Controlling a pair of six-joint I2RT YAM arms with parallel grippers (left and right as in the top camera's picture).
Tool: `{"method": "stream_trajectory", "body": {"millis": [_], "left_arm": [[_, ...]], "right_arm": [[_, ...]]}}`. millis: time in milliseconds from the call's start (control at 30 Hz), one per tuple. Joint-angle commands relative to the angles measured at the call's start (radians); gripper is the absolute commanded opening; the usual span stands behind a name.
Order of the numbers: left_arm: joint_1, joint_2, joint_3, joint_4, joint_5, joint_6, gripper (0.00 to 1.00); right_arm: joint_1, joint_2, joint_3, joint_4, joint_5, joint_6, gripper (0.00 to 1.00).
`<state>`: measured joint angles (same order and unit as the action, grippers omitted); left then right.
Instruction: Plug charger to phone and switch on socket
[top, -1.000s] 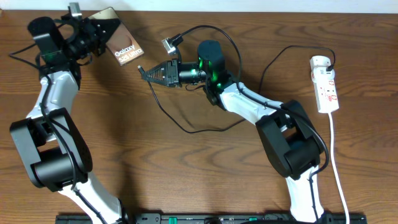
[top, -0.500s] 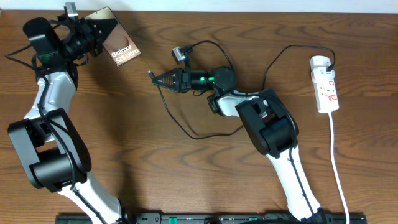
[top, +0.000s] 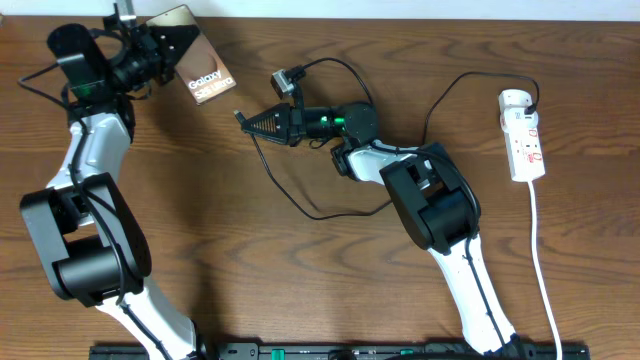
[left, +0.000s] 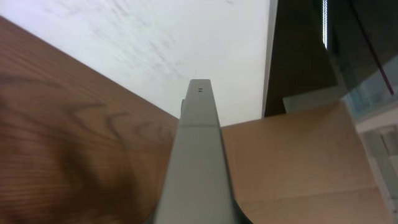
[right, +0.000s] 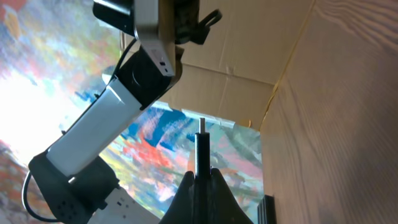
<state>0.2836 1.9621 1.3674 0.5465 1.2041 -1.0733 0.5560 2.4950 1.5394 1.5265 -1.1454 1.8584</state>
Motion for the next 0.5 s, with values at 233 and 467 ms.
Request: {"method": "stream_trajectory", "body": {"millis": [233, 467], "left_arm": [[-0.007, -0.003, 0.008, 0.039, 0.027, 0.019, 0.07], [-0.010, -0.003, 0.008, 0.039, 0.047, 0.030, 0.08]], "right_arm": [[0.020, -0.021, 0.057, 0.031, -0.034, 0.034, 0.01], [0.020, -0.021, 0.058, 0.031, -0.032, 0.034, 0.01]]}}
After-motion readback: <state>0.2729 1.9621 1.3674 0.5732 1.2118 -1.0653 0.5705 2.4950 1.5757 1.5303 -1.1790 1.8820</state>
